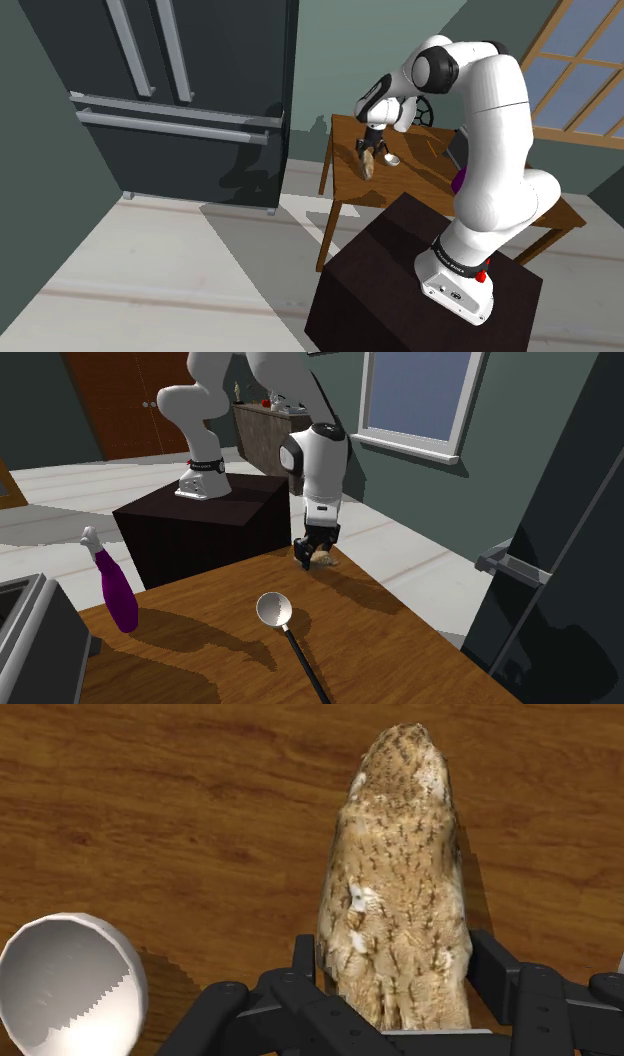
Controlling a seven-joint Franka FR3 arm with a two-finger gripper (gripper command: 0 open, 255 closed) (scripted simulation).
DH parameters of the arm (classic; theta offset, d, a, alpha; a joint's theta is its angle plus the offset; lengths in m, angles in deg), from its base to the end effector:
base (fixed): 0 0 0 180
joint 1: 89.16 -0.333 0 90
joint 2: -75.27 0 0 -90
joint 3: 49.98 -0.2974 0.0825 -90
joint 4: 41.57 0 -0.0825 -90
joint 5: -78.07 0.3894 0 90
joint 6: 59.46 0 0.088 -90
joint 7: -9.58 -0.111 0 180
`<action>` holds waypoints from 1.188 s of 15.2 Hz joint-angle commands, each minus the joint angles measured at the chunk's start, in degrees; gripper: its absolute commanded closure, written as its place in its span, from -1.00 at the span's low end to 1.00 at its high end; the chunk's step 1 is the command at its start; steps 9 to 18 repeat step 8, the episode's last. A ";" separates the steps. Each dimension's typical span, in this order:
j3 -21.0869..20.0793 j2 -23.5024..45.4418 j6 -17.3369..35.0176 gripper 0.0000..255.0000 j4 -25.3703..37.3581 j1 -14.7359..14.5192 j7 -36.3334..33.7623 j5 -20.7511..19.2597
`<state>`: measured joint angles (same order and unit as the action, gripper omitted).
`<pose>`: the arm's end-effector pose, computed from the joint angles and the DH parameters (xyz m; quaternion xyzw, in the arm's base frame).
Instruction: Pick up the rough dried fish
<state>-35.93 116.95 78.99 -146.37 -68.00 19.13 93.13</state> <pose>0.5079 -0.3546 0.1110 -0.9534 0.2971 0.0499 0.0190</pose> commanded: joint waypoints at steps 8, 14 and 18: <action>1.20 -4.54 -3.43 1.00 -1.07 -0.91 -0.83 -1.29; 1.20 -4.54 -3.43 1.00 -1.07 -0.91 -0.83 -1.29; 1.20 -4.54 -3.43 1.00 -1.07 -0.91 -0.83 -1.29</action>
